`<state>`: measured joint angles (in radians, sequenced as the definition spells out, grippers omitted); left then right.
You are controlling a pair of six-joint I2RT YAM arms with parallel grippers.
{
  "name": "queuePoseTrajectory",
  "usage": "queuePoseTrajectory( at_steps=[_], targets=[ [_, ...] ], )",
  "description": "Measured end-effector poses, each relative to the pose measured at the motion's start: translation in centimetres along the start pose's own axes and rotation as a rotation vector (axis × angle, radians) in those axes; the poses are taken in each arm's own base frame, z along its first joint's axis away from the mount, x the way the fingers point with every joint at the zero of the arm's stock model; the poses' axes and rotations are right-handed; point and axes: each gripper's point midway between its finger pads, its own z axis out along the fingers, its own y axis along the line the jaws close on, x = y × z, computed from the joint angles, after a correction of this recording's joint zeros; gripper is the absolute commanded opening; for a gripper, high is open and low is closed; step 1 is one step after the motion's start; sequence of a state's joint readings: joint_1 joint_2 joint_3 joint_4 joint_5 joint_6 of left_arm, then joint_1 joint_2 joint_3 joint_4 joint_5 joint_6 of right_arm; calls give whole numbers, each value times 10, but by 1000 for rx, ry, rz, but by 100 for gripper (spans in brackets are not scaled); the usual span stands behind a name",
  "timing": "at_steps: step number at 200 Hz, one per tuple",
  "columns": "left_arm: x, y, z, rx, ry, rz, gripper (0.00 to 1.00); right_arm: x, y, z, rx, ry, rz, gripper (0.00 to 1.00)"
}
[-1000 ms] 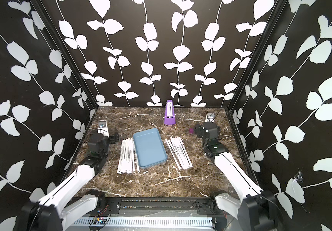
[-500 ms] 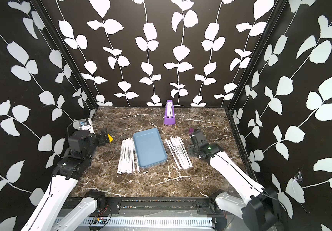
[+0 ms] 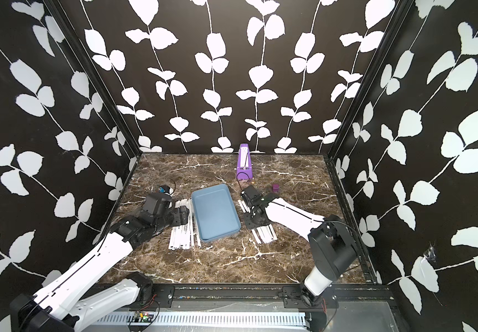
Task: Put the straws into the storage box
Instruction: Pick up the straw from the center of the board.
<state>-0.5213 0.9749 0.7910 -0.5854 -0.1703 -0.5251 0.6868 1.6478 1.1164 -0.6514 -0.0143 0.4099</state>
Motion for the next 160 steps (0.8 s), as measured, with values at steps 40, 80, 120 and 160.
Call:
queuePoseTrajectory(
  at_steps=[40,80,120,160],
  targets=[
    [5,-3,7,9,30,-19,86,-4,3,24,7,40,-21,26],
    [7,-8,10,38,35,-38,85,-3,3,39,16,64,-34,25],
    [10,-10,17,44,47,-40,85,-5,3,49,28,74,-43,19],
    [11,-8,18,36,43,-39,85,-5,-1,50,48,71,-47,11]
  ],
)
